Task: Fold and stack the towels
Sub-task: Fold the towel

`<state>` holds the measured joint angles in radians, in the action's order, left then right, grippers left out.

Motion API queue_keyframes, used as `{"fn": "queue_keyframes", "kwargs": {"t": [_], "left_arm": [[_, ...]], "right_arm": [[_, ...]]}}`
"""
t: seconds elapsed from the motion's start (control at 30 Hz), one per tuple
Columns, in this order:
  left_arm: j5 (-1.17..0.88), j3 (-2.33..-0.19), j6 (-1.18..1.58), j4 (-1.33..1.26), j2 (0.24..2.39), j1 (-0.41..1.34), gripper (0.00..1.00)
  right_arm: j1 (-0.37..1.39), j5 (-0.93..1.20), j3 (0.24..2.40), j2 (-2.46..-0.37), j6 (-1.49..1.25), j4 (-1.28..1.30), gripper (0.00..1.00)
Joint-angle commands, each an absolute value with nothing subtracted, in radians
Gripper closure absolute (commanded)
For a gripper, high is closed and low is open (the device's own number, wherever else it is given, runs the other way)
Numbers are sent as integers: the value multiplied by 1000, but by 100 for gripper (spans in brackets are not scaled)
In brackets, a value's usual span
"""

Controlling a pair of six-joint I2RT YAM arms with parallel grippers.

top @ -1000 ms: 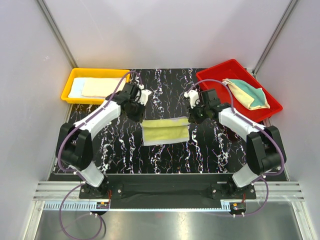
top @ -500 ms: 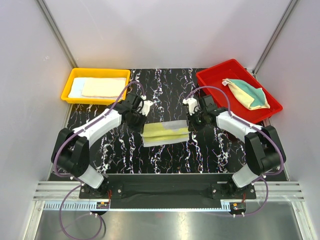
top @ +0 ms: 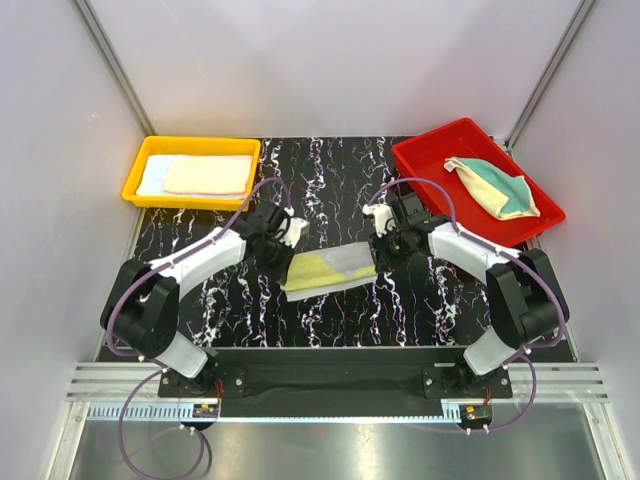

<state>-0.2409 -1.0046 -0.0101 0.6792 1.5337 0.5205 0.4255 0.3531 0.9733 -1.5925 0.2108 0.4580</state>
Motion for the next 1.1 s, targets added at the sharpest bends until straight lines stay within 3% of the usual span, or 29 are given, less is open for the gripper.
{"fn": "queue_keyframes", "kwargs": {"t": [0.0, 0.03, 0.2, 0.5, 0.8, 1.07], "left_arm": [[-308, -997, 25, 669, 1503, 535, 83], [-325, -1002, 28, 670, 1491, 537, 68], [-423, -1006, 64, 646, 1416, 538, 64], [-363, -942, 311, 468, 1517, 535, 66], [-379, -749, 482, 269, 1511, 535, 67], [-341, -951, 474, 471, 1414, 526, 58]], "right_arm": [[437, 383, 1049, -1612, 201, 567, 75], [436, 390, 1060, -1600, 201, 581, 72], [437, 345, 1155, -1571, 173, 683, 68], [437, 370, 1177, -1678, -41, 634, 79], [434, 203, 1146, -1836, -106, 633, 84], [437, 147, 1265, -1700, -159, 795, 80]]}}
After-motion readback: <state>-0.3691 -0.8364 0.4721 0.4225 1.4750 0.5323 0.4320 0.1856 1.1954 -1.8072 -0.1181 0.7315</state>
